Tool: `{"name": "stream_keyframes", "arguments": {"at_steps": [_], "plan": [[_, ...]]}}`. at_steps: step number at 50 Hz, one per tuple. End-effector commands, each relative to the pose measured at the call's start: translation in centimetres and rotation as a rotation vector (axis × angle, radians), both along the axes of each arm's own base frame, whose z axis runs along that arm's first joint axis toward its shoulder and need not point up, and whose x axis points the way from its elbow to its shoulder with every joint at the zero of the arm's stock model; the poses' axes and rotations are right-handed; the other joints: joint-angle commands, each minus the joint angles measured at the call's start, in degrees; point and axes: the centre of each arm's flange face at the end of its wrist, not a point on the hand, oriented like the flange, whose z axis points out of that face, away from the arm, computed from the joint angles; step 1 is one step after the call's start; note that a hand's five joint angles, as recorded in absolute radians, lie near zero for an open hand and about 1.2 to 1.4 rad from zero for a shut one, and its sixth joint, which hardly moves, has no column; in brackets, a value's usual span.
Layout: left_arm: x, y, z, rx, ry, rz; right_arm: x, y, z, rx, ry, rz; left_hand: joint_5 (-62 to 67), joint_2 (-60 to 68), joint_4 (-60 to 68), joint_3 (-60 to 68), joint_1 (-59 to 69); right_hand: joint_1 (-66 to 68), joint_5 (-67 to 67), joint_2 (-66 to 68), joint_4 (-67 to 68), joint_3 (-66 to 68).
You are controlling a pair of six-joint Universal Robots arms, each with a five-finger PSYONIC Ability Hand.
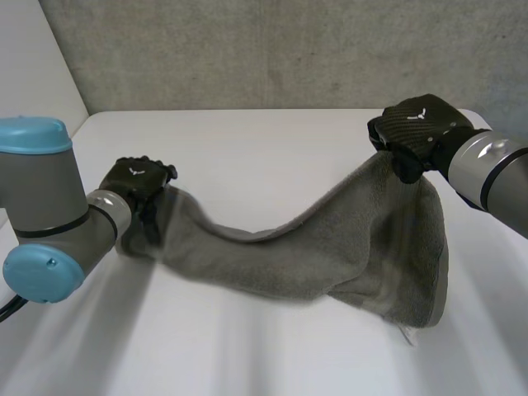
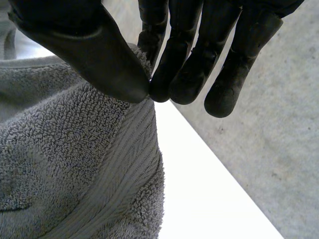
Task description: Fold the towel.
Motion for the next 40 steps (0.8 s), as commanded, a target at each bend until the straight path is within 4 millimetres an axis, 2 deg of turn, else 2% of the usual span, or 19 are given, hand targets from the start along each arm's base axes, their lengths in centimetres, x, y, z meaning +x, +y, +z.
{"name": "stream_keyframes", "arguments": {"at_steps": [1,13,17,23,29,31,35,36,37,38,39,40], "plan": [[0.0,0.2,-0.1,-0.002,-0.035,-0.015,-0.2,-0.3,-0.3,0.003,0.013,-0.018,-13.13,-4.97,-5.23,-4.64,-5.34,5.17,3.53,4.11,3.88,3.6],[-0.2,-0.4,-2.0,0.021,-0.045,-0.016,-0.2,-0.2,-1.3,0.031,0.025,-0.013,-12.46,-4.3,-4.55,-3.97,-4.66,5.17,3.53,4.11,3.88,3.6],[-0.7,-1.6,-2.5,-0.034,-0.029,-0.015,0.1,0.0,-1.7,0.043,0.031,-0.001,-11.46,-3.29,-3.55,-2.97,-3.66,5.17,3.53,4.11,3.88,3.6],[-1.0,-3.0,-2.2,-0.094,-0.002,-0.005,1.0,0.9,-2.0,0.044,0.038,0.031,-10.61,-2.45,-2.71,-2.12,-2.82,5.17,3.53,4.11,3.88,3.6],[-1.0,-2.7,-3.3,-0.059,-0.016,-0.014,1.2,0.9,-2.5,0.025,0.057,0.042,-9.94,-1.77,-2.03,-1.44,-2.14,5.17,3.53,4.11,3.88,3.6],[-1.0,-2.1,-4.6,-0.004,-0.036,-0.027,1.2,0.8,-2.6,0.022,0.06,0.042,-9.6,-1.44,-1.7,-1.11,-1.81,5.17,3.53,4.11,3.88,3.6],[-1.1,-1.3,-5.6,0.045,-0.052,-0.041,1.3,0.7,-2.9,0.027,0.066,0.037,-8.6,-0.44,-0.69,-0.11,-0.8,5.17,3.53,4.11,3.88,3.6],[-1.4,-0.9,-5.8,0.062,-0.059,-0.052,1.3,0.7,-2.9,0.027,0.066,0.037,-2.6,5.57,5.31,5.9,5.2,5.17,3.53,4.11,3.88,3.6],[-1.4,-0.9,-5.8,0.062,-0.059,-0.052,1.3,0.7,-3.0,0.029,0.068,0.039,-2.54,5.63,5.37,5.96,5.26,5.17,3.53,4.11,3.88,3.6],[-1.7,-0.4,-5.9,0.077,-0.063,-0.062,1.4,0.7,-3.0,0.028,0.067,0.04,8.45,16.62,16.36,16.95,16.25,5.17,3.53,4.11,3.88,3.6],[-1.7,-0.1,-5.7,0.086,-0.067,-0.065,1.4,0.7,-3.0,0.028,0.067,0.04,27.05,35.21,34.96,35.54,34.85,5.17,3.53,4.11,3.88,3.6],[-1.7,-0.1,-5.7,0.087,-0.067,-0.065,1.4,0.7,-3.0,0.028,0.067,0.04,27.24,35.4,35.14,35.73,35.03,5.17,3.53,4.11,3.88,3.6]]}}
